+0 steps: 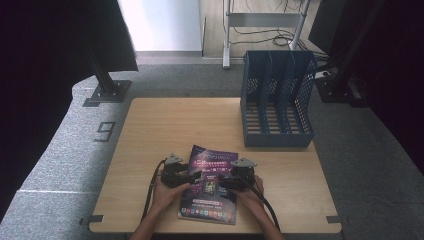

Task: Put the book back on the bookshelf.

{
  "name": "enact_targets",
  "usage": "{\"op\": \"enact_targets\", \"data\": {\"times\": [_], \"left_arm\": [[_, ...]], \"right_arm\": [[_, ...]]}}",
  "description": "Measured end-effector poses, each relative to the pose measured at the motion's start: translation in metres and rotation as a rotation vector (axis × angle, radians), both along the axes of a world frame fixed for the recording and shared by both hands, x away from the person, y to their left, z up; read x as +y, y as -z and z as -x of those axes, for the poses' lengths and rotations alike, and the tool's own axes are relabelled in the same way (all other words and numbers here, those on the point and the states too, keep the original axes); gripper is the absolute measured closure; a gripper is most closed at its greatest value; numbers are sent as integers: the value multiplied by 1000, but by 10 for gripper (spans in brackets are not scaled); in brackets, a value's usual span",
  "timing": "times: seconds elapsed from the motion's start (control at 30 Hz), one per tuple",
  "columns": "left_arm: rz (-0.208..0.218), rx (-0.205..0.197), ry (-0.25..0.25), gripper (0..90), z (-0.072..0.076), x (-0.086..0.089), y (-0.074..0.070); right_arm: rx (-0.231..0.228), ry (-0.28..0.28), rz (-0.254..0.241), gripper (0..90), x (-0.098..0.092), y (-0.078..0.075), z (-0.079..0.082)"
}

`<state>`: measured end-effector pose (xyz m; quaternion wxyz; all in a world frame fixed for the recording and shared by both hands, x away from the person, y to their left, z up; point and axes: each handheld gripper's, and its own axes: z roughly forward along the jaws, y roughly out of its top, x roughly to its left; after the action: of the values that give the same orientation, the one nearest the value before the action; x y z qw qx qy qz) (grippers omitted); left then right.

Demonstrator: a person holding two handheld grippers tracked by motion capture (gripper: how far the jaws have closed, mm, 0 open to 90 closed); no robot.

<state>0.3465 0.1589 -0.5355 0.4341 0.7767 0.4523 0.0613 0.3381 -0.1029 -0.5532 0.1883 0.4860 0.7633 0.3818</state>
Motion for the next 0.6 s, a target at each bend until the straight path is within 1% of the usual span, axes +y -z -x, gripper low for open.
{"op": "enact_targets", "data": {"times": [0.03, 0.1, 0.13, 0.17, 0.23, 0.33, 0.37, 0.4, 0.43, 0.47, 0.57, 0.6], "left_arm": [[7, 0, 6, 290, 0, 1, -1], [7, -5, 11, 296, 0, 1, -1], [-2, -14, 13, 300, 1, 0, -2], [-32, -34, 21, 298, 2, -3, -3], [-42, -48, 31, 296, 3, -4, -5], [-22, -52, 43, 307, 4, -4, -7], [19, -51, 58, 314, 4, -2, -9], [37, -45, 66, 324, 4, -2, -10], [37, -45, 66, 330, 4, -2, -10], [49, -33, 81, 331, 4, -3, -9], [13, -22, 94, 332, 4, -11, -4], [13, -22, 94, 331, 4, -11, -4]], "right_arm": [[0, 0, 0, 161, 0, 0, 0], [0, 0, 0, 161, 0, 0, 0], [0, 0, 0, 161, 0, 0, 0], [0, 0, 0, 161, 0, 0, 0], [0, 0, 0, 161, 0, 0, 0], [0, 0, 0, 161, 0, 0, 0], [0, 0, 0, 161, 0, 0, 0], [1, 1, 0, 161, 0, 0, 0], [1, 1, 0, 161, 0, 0, 0], [1, 1, -1, 161, 0, 0, 0], [1, 0, 0, 161, 0, 0, 0], [1, 0, 0, 161, 0, 0, 0]]}}
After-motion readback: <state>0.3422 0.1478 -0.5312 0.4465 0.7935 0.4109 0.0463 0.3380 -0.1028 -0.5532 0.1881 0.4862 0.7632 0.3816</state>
